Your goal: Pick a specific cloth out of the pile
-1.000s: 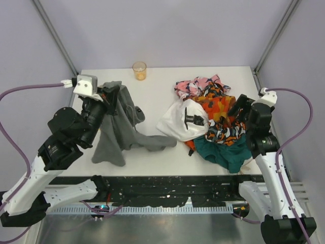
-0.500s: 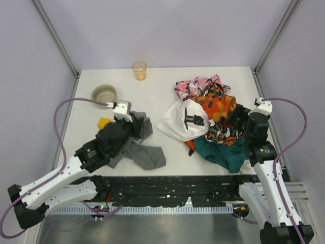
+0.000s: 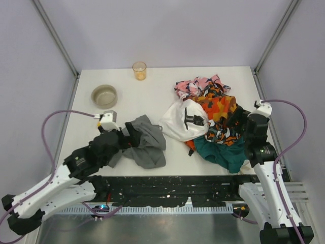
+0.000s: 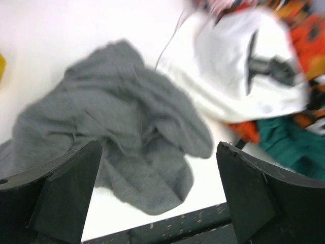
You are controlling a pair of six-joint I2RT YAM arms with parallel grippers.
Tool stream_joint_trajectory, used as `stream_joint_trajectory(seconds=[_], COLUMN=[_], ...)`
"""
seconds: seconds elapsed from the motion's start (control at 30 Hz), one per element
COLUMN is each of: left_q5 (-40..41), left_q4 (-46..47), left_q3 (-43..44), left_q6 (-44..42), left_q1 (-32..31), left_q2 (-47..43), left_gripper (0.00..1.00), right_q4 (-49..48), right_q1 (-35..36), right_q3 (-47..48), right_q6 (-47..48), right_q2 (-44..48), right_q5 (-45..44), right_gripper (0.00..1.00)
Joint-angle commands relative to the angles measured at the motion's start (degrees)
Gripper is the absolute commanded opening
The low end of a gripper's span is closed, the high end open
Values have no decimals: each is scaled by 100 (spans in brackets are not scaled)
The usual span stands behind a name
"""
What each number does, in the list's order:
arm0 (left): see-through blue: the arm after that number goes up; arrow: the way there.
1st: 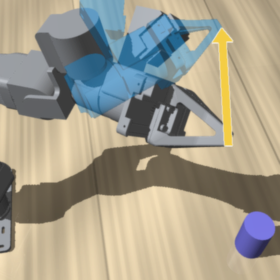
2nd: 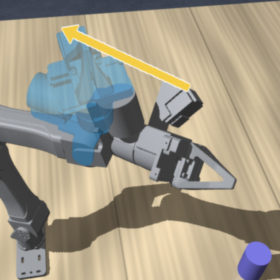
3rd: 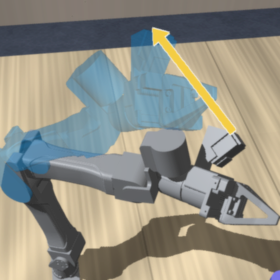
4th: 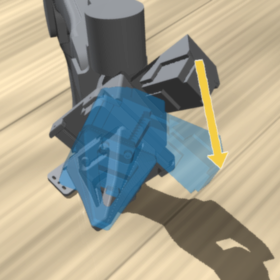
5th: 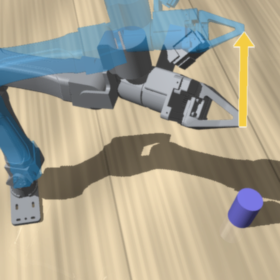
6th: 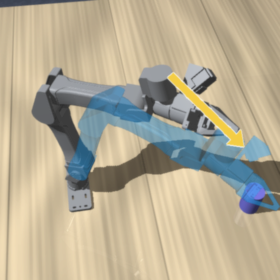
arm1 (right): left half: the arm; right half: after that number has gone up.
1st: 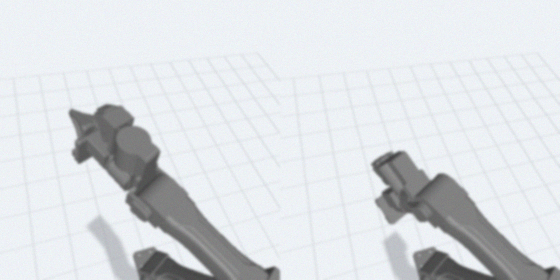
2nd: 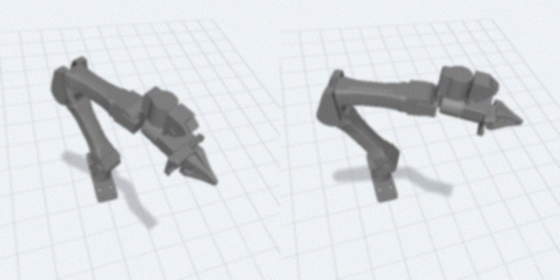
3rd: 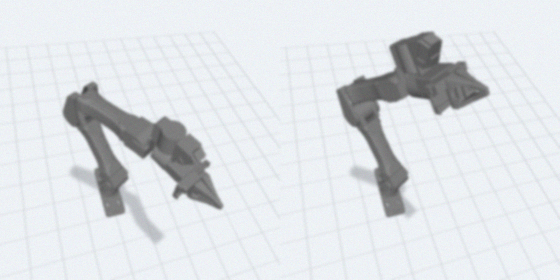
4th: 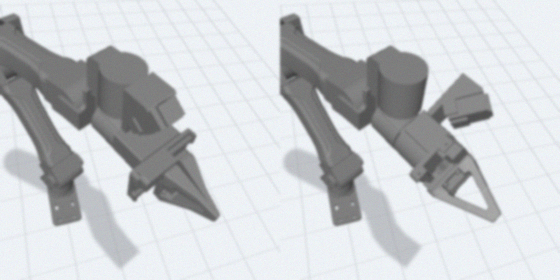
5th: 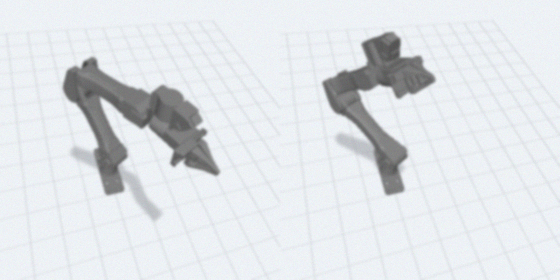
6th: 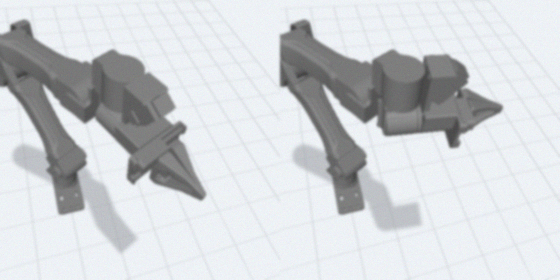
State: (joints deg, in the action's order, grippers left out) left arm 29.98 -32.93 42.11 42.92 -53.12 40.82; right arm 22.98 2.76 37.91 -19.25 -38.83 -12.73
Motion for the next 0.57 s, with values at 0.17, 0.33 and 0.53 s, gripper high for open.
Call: stream_joint_trajectory(seconds=[0.17, 0.33, 0.53], left_q5=[1203, 1371, 1335], left_q4=[-977, -1594, -1523], left_q3=[-53, 43, -132], left_q6=[409, 709, 762], left_q1=[4, 4, 12], left_q2=[-1717, -1972, -1938], left_gripper=[100, 100, 100], right_q4=[-267, -787, -706], right_q1=[-30, -22, -22], right_q3=[305, -240, -205], right_q6=[-433, -54, 105], right_q2=[989, 1755, 1879], right_q5=[-348, -3, 112], right_gripper=[95, 95, 95])
